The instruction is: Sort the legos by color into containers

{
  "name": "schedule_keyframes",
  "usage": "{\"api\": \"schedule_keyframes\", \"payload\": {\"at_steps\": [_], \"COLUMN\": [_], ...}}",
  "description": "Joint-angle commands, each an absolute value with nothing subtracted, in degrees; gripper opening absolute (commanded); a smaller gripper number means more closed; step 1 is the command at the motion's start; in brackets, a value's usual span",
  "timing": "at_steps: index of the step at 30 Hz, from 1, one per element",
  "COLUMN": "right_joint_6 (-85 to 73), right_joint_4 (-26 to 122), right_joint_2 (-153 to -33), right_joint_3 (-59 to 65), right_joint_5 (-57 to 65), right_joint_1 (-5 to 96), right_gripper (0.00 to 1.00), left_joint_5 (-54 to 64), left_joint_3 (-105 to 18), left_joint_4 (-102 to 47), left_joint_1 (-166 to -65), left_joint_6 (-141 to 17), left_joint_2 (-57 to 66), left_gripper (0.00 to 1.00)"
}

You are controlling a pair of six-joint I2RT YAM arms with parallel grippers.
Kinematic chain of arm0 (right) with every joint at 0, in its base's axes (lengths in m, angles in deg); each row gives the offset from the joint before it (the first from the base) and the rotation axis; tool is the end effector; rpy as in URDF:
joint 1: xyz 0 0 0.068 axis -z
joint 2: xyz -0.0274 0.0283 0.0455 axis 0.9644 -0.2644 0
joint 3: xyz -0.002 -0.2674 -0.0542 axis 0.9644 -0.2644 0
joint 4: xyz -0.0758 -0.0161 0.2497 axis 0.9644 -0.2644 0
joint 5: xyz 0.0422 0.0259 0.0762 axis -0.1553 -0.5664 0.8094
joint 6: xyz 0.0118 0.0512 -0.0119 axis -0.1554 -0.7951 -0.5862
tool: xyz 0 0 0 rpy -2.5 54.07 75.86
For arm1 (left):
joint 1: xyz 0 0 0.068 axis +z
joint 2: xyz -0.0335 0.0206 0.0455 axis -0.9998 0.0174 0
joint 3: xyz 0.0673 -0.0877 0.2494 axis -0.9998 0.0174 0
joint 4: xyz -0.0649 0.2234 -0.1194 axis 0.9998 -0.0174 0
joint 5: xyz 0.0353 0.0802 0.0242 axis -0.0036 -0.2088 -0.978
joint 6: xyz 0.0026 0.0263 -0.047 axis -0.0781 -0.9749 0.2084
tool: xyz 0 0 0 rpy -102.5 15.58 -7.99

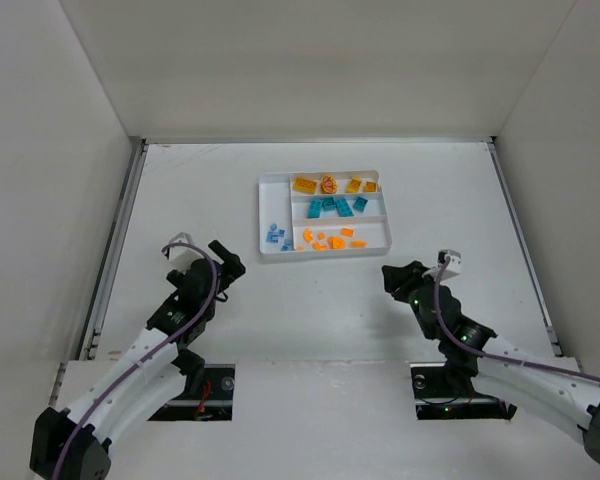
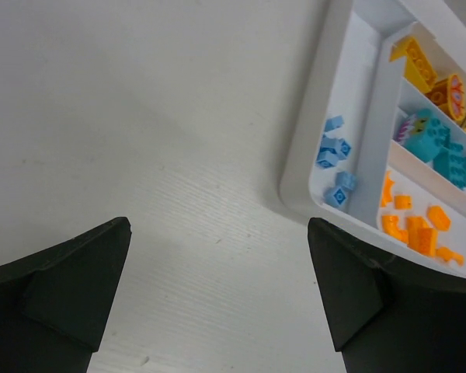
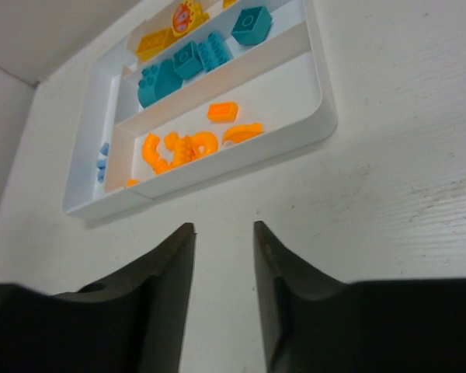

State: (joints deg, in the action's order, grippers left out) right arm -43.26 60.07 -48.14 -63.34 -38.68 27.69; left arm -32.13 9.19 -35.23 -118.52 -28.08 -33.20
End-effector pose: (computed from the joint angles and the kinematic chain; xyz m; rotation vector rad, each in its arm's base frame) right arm 0.1186 0.0972 0.1840 0.3820 1.7860 0.5682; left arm 0.1471 -0.0637 0.2147 -0.5810 1.8546 -0.3774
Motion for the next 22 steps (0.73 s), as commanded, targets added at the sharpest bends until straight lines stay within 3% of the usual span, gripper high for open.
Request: {"api": "schedule_keyframes", "payload": {"at_steps": [1,6,11,12,13,22], "right_joint_6": [-44.5,-45.4,-45.5,-45.6,-45.8,-52.1], "right_joint_4": [59.4,58.4,59.1,59.1,59.1,55.2], "right_joint_2": [-42.6,-36.6,-38.6,-39.1,-39.6,-37.7], "right_joint_3": [-65.8,-68.0,-67.7,-67.5,-67.5,-68.5], "right_joint_5": [-41.4,-41.9,-42.5,-42.5,-42.5,-45.6], "right_joint_1": [27.3,28.8,28.9,28.9,28.9,30.7], "right_gripper": [0.48,0.66,0.74,0.8,1.0,1.0], "left_joint_5": [-29.8,-29.5,-29.9,-29.9,-30.0,-30.5], "left_joint_3": [10.1,9.6,7.7,7.2,6.7,5.9], "left_joint_4": [-43.3,-46.2,-46.0,-45.9,-45.7,-42.9], "left_joint_1": [-116.5,-117.1,-117.2,-117.3,-117.3,-115.5], "left_joint_6": [-24.2,-24.0,-24.7,-24.7,-24.8,-24.3], "left_joint_2": [-34.5,-36.2,-31.5,-30.5,-29.4,-22.1], "left_gripper": [1.0,1.0,1.0,1.0,1.0,1.0]}}
